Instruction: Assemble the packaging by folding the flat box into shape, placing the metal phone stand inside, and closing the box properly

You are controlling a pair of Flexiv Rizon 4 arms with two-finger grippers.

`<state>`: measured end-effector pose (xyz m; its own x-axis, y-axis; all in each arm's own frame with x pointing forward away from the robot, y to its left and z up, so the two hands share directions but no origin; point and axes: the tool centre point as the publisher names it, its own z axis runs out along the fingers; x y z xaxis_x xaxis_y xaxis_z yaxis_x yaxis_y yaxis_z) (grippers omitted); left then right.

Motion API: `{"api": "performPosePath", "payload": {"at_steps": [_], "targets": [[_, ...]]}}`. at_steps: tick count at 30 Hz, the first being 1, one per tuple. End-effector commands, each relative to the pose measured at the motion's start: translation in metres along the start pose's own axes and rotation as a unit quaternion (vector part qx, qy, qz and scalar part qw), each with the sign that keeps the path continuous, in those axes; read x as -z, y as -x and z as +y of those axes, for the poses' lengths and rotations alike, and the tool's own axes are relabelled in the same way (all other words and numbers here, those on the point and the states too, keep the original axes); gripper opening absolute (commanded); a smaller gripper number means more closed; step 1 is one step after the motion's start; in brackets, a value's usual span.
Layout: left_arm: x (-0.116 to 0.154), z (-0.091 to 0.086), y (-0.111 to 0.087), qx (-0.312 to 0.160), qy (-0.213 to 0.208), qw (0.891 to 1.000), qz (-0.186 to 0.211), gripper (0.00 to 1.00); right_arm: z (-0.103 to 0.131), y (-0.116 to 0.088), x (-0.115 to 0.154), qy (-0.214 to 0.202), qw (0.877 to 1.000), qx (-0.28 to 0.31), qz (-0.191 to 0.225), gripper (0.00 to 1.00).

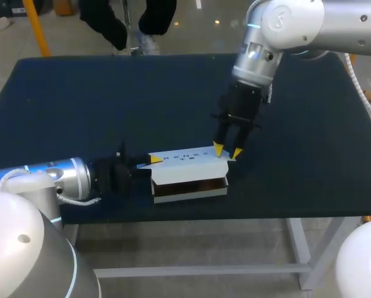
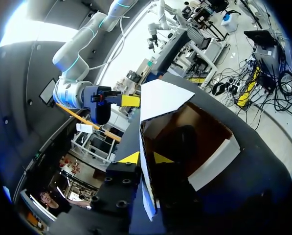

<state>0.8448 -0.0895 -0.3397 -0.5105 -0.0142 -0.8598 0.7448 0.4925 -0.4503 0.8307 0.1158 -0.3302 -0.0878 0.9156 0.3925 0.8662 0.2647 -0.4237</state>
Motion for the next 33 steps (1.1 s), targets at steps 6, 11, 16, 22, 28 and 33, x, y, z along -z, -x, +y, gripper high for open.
{"api": "performPosePath", "payload": {"at_steps": [6, 11, 16, 22, 28, 33], "targets": [[0.006, -0.004, 0.000, -0.001, 0.005, 1.000, -0.007, 0.31, -0.001, 0.002, -0.002, 0.003, 1.000, 0.002, 0.003, 0.44], [0.014, -0.007, 0.001, -0.001, 0.008, 1.000, -0.007, 0.37, -0.001, 0.002, -0.003, 0.004, 1.000, 0.002, 0.003, 0.44], [0.025, -0.010, 0.000, -0.005, 0.019, 1.000, 0.000, 0.40, 0.000, 0.003, -0.003, 0.005, 1.000, 0.002, 0.004, 0.44], [0.045, -0.010, 0.001, 0.010, 0.036, 0.999, 0.031, 0.49, 0.001, 0.004, -0.003, 0.006, 1.000, 0.003, 0.005, 0.44], [0.068, -0.009, 0.010, 0.035, 0.043, 0.996, 0.076, 0.57, 0.002, 0.005, -0.004, 0.007, 1.000, 0.003, 0.007, 0.44], [0.082, -0.004, 0.020, 0.071, 0.048, 0.988, 0.125, 1.00, 0.003, 0.005, -0.005, 0.007, 1.000, 0.002, 0.007, 0.44]]}}
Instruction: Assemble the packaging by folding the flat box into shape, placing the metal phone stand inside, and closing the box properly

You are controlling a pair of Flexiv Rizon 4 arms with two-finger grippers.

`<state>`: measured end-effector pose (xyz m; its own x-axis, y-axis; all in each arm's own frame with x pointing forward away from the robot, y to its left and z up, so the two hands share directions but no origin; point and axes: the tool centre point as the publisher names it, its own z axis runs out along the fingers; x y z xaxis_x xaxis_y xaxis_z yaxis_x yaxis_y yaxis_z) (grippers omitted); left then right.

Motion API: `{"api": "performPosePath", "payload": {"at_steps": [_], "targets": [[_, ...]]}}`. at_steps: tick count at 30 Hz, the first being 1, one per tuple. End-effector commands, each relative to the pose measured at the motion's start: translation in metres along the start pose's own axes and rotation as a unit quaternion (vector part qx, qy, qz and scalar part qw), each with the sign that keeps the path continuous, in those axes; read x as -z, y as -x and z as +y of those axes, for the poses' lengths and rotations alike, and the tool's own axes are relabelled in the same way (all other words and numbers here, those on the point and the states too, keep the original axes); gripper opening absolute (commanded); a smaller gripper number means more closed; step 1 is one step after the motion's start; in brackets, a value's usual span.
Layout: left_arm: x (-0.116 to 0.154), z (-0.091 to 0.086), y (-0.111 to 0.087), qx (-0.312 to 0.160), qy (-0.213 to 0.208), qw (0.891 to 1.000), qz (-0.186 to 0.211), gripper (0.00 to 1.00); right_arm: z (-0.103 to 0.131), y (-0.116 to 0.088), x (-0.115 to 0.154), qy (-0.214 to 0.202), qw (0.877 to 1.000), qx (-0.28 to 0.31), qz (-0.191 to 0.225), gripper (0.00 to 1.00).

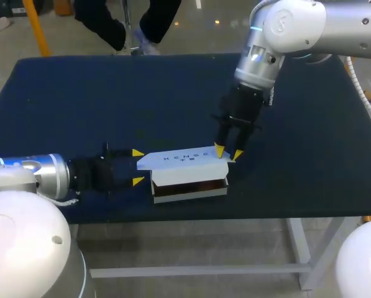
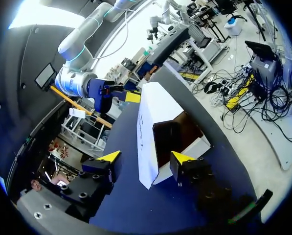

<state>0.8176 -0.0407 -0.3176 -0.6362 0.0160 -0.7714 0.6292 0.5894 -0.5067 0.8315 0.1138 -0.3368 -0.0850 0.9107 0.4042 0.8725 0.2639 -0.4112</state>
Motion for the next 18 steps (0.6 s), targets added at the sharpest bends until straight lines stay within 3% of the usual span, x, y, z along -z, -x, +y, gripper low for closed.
{"api": "performPosePath", "payload": {"at_steps": [1, 6, 9, 12, 13, 14, 18], "targets": [[0.026, 0.004, 0.014, 0.023, -0.009, 0.996, 0.090, 1.00, 0.000, 0.001, -0.001, 0.000, 1.000, 0.001, 0.001, 0.44], [0.035, 0.011, 0.023, 0.073, 0.010, 0.983, 0.170, 1.00, 0.001, 0.001, -0.002, 0.002, 1.000, 0.000, 0.001, 0.44], [0.036, 0.015, 0.027, 0.137, 0.011, 0.960, 0.245, 1.00, 0.001, 0.000, -0.002, 0.003, 1.000, 0.000, 0.001, 0.44], [0.033, 0.020, 0.034, 0.188, 0.042, 0.947, 0.256, 1.00, 0.001, 0.000, -0.002, 0.005, 1.000, -0.001, 0.001, 0.44], [0.030, 0.023, 0.036, 0.194, 0.077, 0.945, 0.253, 1.00, 0.001, 0.001, -0.002, 0.005, 1.000, -0.001, 0.002, 0.44], [0.026, 0.026, 0.035, 0.183, 0.148, 0.941, 0.243, 1.00, 0.002, 0.001, -0.002, 0.005, 1.000, -0.002, 0.002, 0.44], [0.026, 0.026, 0.035, 0.183, 0.148, 0.941, 0.243, 1.00, 0.002, 0.002, -0.003, 0.004, 1.000, -0.003, 0.003, 0.44]]}}
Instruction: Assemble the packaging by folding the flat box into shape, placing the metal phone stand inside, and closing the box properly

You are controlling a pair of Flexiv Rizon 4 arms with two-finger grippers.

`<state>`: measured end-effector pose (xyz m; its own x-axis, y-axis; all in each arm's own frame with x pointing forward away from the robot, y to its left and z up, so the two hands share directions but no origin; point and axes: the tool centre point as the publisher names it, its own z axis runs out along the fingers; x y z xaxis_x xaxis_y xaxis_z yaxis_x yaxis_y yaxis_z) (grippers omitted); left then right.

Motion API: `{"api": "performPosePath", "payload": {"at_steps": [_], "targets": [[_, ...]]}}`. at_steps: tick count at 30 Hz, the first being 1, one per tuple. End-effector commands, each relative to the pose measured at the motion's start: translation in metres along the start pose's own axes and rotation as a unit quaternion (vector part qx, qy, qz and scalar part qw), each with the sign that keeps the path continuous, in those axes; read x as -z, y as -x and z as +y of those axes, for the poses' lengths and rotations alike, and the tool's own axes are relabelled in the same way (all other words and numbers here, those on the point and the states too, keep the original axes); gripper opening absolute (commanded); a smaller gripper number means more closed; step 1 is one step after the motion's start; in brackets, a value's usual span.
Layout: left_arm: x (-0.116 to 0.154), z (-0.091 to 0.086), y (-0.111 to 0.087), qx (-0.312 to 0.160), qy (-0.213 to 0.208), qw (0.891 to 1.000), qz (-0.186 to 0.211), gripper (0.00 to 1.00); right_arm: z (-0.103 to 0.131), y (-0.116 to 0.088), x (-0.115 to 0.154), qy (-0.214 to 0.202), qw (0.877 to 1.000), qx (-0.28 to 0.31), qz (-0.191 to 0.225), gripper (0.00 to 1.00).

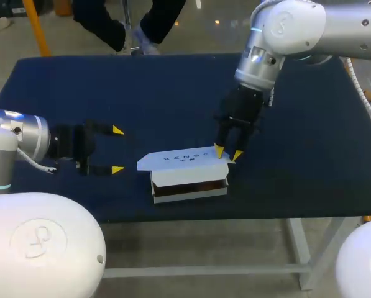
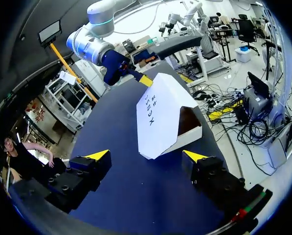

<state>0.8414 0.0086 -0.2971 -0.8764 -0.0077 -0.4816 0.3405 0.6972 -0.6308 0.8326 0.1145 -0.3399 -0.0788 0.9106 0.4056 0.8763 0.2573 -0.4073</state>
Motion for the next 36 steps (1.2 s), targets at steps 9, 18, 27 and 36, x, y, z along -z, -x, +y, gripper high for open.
{"api": "performPosePath", "payload": {"at_steps": [9, 18, 27, 36], "targets": [[-0.008, -0.011, 0.004, 0.037, 0.096, 0.987, 0.122, 1.00, 0.002, 0.002, -0.003, -0.001, 1.000, -0.001, 0.004, 0.44], [-0.014, -0.019, 0.023, 0.181, 0.145, 0.962, 0.143, 1.00, 0.004, 0.004, -0.004, -0.001, 1.000, -0.005, 0.005, 0.44], [-0.025, -0.026, 0.033, 0.280, 0.213, 0.931, 0.097, 1.00, 0.005, 0.003, -0.005, 0.003, 1.000, -0.007, 0.003, 0.44], [-0.027, -0.028, 0.034, 0.300, 0.215, 0.924, 0.098, 1.00, 0.005, 0.004, -0.005, 0.011, 1.000, -0.006, 0.007, 0.44]]}}
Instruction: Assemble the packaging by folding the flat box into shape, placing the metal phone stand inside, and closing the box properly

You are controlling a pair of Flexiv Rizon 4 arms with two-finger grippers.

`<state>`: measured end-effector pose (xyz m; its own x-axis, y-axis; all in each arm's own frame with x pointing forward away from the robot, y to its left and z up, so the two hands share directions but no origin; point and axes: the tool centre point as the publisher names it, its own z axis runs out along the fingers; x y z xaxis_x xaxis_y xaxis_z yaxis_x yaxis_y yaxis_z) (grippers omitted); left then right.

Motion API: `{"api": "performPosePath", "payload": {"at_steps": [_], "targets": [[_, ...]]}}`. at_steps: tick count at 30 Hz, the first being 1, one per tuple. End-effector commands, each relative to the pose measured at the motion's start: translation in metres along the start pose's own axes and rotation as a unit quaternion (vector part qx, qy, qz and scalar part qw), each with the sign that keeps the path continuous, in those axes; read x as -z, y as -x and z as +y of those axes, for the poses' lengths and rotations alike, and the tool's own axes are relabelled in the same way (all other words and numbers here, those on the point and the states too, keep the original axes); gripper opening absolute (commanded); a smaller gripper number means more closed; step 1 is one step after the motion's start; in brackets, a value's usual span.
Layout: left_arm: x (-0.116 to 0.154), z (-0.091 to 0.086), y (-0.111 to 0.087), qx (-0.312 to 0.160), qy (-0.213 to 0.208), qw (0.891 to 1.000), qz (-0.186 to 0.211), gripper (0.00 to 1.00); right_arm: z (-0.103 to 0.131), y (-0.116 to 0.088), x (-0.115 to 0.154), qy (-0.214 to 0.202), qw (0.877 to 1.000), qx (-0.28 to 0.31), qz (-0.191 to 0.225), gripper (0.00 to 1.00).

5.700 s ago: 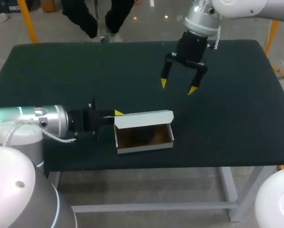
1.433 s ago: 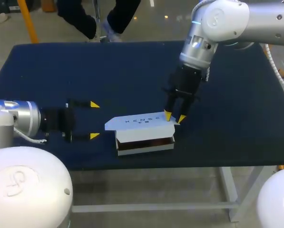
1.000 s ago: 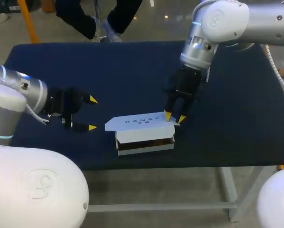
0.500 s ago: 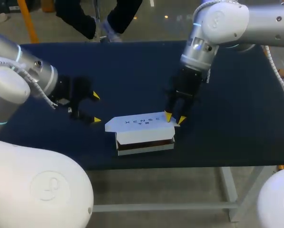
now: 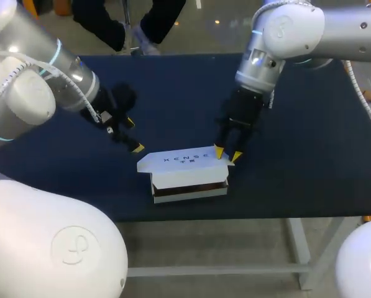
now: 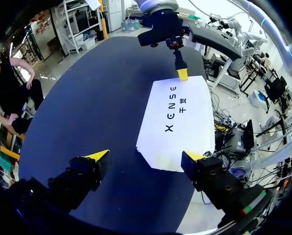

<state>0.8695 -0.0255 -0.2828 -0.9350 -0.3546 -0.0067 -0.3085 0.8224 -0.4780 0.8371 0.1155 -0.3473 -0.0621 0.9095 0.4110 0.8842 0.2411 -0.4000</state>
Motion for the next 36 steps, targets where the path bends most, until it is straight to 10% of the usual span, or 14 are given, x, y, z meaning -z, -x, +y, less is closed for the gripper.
{"api": "performPosePath", "payload": {"at_steps": [1, 5, 9, 11, 24, 36], "targets": [[0.000, -0.008, -0.001, 0.041, 0.026, 0.999, 0.005, 1.00, -0.003, 0.002, 0.000, 0.004, 1.000, 0.000, 0.002, 0.44], [-0.001, -0.014, -0.001, 0.169, 0.035, 0.984, 0.033, 1.00, -0.003, 0.003, -0.002, 0.006, 1.000, -0.001, 0.005, 0.44], [-0.001, -0.017, 0.004, 0.337, 0.051, 0.939, 0.051, 1.00, -0.003, 0.004, -0.002, 0.008, 1.000, -0.002, 0.007, 0.44], [-0.005, -0.018, 0.004, 0.419, 0.066, 0.903, -0.069, 1.00, -0.003, 0.005, -0.002, 0.011, 1.000, -0.002, 0.008, 0.44], [-0.009, -0.019, 0.005, 0.423, 0.081, 0.900, -0.072, 1.00, -0.006, 0.008, 0.000, 0.033, 0.999, 0.003, 0.015, 0.44], [-0.021, -0.019, 0.004, 0.584, 0.107, 0.805, 0.016, 1.00, -0.006, 0.010, -0.002, 0.047, 0.999, 0.007, 0.017, 0.44]]}}
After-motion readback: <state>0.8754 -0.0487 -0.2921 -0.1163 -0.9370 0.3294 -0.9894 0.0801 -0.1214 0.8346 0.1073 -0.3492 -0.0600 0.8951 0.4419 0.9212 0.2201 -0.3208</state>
